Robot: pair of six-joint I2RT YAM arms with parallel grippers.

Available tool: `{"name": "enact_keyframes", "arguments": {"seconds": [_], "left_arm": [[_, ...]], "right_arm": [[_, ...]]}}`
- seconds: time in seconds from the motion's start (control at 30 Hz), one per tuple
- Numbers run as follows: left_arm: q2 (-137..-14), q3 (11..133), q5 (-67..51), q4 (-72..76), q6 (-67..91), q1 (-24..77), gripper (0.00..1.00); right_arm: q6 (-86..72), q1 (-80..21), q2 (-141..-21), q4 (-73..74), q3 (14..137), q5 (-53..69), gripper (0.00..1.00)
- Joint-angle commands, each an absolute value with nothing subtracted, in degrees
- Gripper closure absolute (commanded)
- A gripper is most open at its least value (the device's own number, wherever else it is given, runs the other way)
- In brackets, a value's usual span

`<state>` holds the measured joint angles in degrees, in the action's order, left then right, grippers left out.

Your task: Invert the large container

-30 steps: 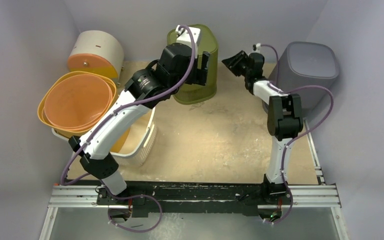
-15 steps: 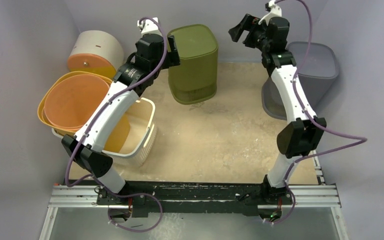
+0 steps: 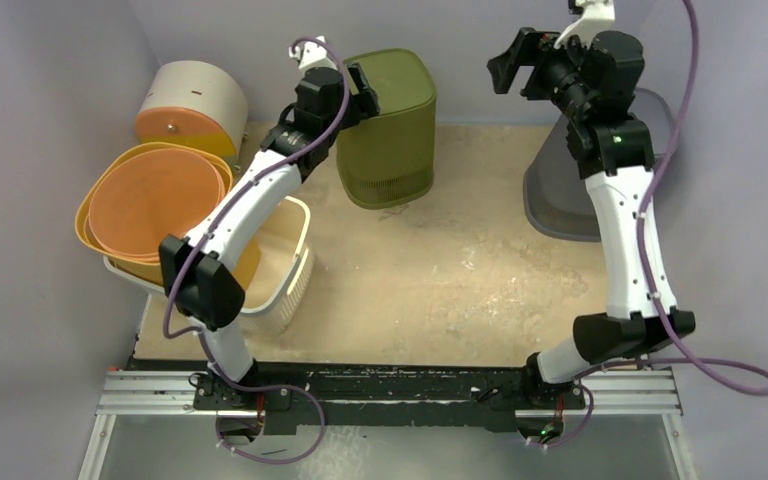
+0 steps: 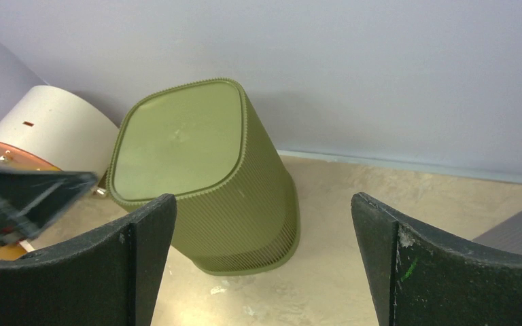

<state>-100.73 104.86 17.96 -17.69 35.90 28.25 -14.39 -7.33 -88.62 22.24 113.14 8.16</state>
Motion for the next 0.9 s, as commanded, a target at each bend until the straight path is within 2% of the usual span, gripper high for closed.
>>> {"name": "enact_keyframes", "arguments": {"seconds": [0.0, 0.23, 0.57, 0.87], "left_arm": [[-104.3, 107.1, 18.3, -14.7, 38.9, 27.9, 0.21], [-106.4, 105.4, 18.6, -15.4, 39.1, 27.7, 0.21], [-119.6, 112.5, -3.2, -3.3, 44.1, 27.7, 0.21], [-138.3, 135.4, -15.6, -0.9, 49.7, 33.7, 0.21]], "right_arm": [[-9.6, -7.4, -83.6, 24.6, 115.1, 4.0, 0.0], [-8.7, -7.4, -81.2, 26.3, 113.4, 1.5, 0.0], [-8.8, -7.3, -80.6, 24.6, 111.1, -2.7, 0.0], [-8.2, -7.4, -80.3, 24.4, 110.6, -6.1, 0.0]]}}
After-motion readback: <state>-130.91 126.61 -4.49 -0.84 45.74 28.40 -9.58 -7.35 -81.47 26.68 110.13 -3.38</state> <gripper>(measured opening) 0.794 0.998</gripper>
